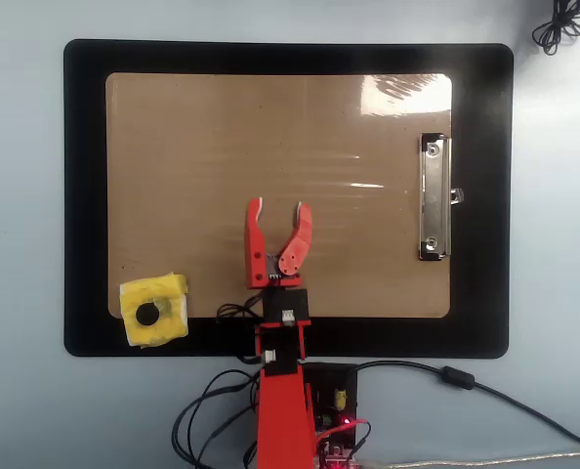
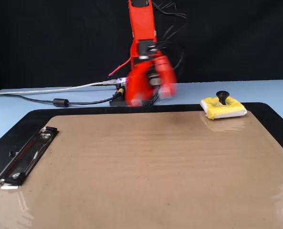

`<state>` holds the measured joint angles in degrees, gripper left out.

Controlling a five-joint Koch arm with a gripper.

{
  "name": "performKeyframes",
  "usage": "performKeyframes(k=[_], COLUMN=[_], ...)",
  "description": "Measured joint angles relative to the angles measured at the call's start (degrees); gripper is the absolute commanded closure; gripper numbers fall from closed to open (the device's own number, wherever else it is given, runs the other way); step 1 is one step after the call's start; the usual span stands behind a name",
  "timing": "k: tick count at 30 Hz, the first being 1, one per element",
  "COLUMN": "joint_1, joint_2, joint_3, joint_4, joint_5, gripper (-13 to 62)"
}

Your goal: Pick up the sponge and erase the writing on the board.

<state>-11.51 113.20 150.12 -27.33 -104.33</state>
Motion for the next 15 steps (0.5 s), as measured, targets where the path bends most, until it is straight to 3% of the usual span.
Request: performKeyframes(k=[4,7,11,15], joint_1=[2.55,11.87,24.96,30.32], joint_2=[17.58,18.19,18.19,18.19], joint_3=[2.2,-5.27,-10.02,-10.02], joint_4=[33.4,67.32,99.05,108.54], joint_5=[13.18,31.9,42.54,48.08], gripper=[16.0,15.9,15.3,15.4])
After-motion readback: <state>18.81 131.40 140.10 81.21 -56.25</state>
